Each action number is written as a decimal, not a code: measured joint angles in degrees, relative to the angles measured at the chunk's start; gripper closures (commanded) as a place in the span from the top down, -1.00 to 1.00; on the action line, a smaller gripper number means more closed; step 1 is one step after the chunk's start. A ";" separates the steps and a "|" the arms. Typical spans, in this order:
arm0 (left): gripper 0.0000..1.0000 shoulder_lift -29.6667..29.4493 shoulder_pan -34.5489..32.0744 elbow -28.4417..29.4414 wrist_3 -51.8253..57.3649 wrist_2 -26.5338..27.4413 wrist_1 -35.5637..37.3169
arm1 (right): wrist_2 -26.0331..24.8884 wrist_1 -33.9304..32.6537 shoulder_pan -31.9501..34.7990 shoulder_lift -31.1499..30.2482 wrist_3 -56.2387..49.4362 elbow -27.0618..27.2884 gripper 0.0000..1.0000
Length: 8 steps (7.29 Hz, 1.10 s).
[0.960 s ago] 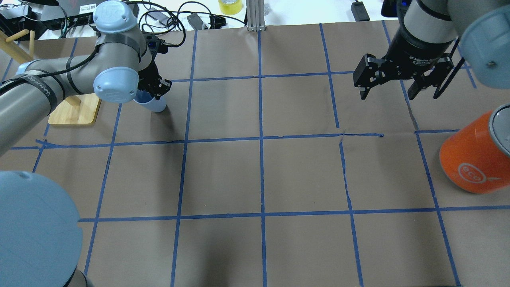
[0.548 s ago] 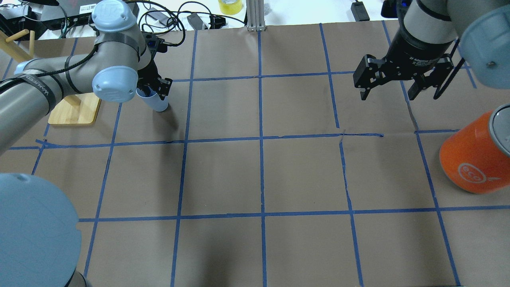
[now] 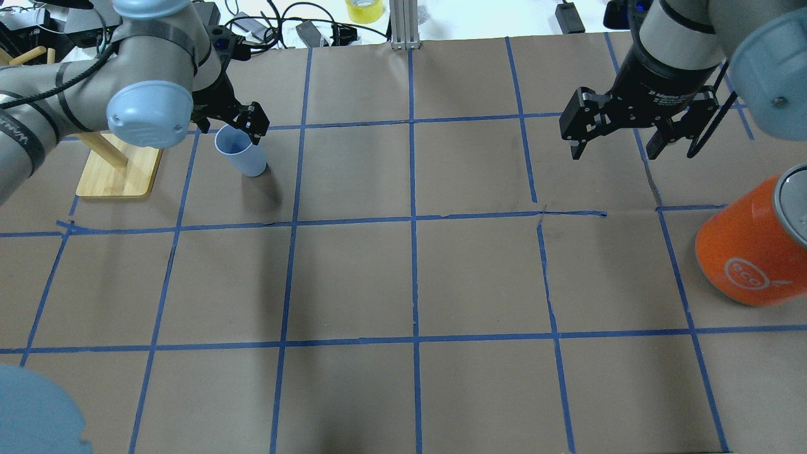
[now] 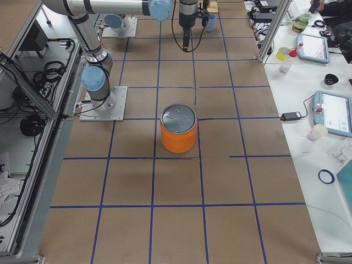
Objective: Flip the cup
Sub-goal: 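Set the cup upright, open the left gripper and raise it away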
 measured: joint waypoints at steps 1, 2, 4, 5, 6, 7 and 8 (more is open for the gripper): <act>0.94 3.86 -0.17 0.10 -0.95 -0.46 -4.00 | 0.00 0.01 -0.01 -0.02 0.00 0.00 1.00; 1.00 7.82 -0.26 0.34 -2.00 -1.20 -7.92 | 0.00 0.01 -0.01 -0.01 0.00 0.00 1.00; 1.00 14.98 -0.27 1.77 -5.36 -3.34 -14.82 | 0.00 0.01 -0.05 -0.01 0.00 0.00 1.00; 1.00 17.30 -0.23 2.48 -6.79 -3.97 -18.10 | -0.02 0.01 -0.06 -0.02 0.00 0.00 1.00; 1.00 18.61 -0.21 2.87 -7.91 -4.36 -19.93 | -0.06 0.01 -0.06 -0.01 0.00 0.00 1.00; 1.00 19.15 -0.07 3.30 -8.52 -4.60 -20.54 | -0.08 0.01 -0.06 0.02 0.00 0.00 1.00; 1.00 19.30 0.04 3.85 -8.95 -4.70 -20.75 | -0.08 -0.01 -0.06 0.04 0.00 0.02 1.00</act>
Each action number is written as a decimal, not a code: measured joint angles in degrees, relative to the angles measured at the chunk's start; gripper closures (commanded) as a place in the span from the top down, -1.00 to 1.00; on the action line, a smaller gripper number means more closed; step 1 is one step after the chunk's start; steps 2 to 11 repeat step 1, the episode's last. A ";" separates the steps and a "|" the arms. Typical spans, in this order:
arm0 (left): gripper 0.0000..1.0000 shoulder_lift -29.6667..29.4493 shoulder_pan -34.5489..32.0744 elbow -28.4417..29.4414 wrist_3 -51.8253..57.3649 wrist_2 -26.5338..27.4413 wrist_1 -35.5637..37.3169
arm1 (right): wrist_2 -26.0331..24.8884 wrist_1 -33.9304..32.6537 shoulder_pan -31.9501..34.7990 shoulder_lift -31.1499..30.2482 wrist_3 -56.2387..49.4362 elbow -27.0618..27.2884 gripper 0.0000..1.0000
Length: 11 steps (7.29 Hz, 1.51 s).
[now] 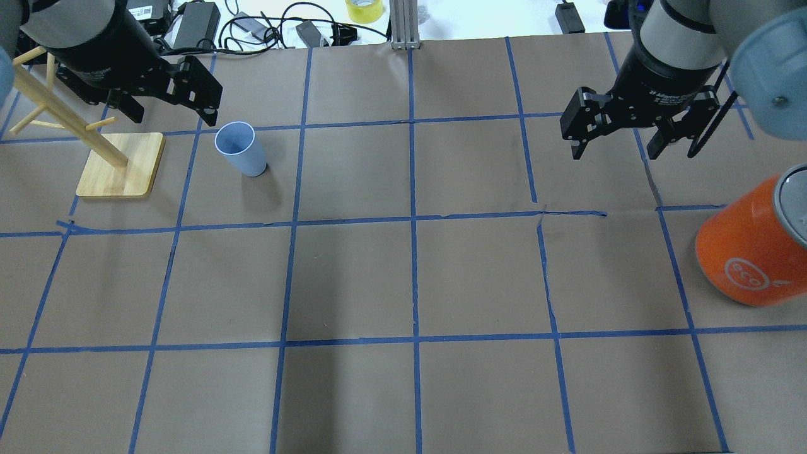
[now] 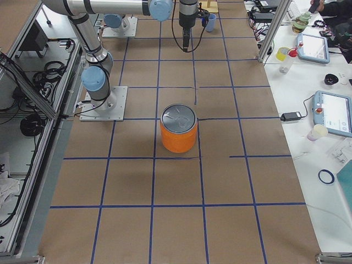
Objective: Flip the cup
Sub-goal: 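Set the cup upright, open the left gripper and raise it away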
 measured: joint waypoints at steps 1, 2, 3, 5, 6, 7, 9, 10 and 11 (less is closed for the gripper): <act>1.00 -0.10 -0.04 0.31 -1.10 -0.04 -0.22 | 0.00 -0.06 0.00 0.01 0.00 0.01 1.00; 1.00 -0.10 -0.04 0.31 -1.10 -0.04 -0.22 | 0.00 -0.06 0.00 0.01 0.00 0.01 1.00; 1.00 -0.10 -0.04 0.31 -1.10 -0.04 -0.22 | 0.00 -0.06 0.00 0.01 0.00 0.01 1.00; 1.00 -0.10 -0.04 0.31 -1.10 -0.04 -0.22 | 0.00 -0.06 0.00 0.01 0.00 0.01 1.00; 1.00 -0.10 -0.04 0.31 -1.10 -0.04 -0.22 | 0.00 -0.06 0.00 0.01 0.00 0.01 1.00; 1.00 -0.10 -0.04 0.31 -1.10 -0.04 -0.22 | 0.00 -0.06 0.00 0.01 0.00 0.01 1.00; 1.00 -0.10 -0.04 0.31 -1.10 -0.04 -0.22 | 0.00 -0.06 0.00 0.01 0.00 0.01 1.00; 1.00 -0.10 -0.04 0.31 -1.10 -0.04 -0.22 | 0.00 -0.06 0.00 0.01 0.00 0.01 1.00; 1.00 -0.10 -0.04 0.31 -1.10 -0.04 -0.22 | 0.00 -0.06 0.00 0.01 0.00 0.01 1.00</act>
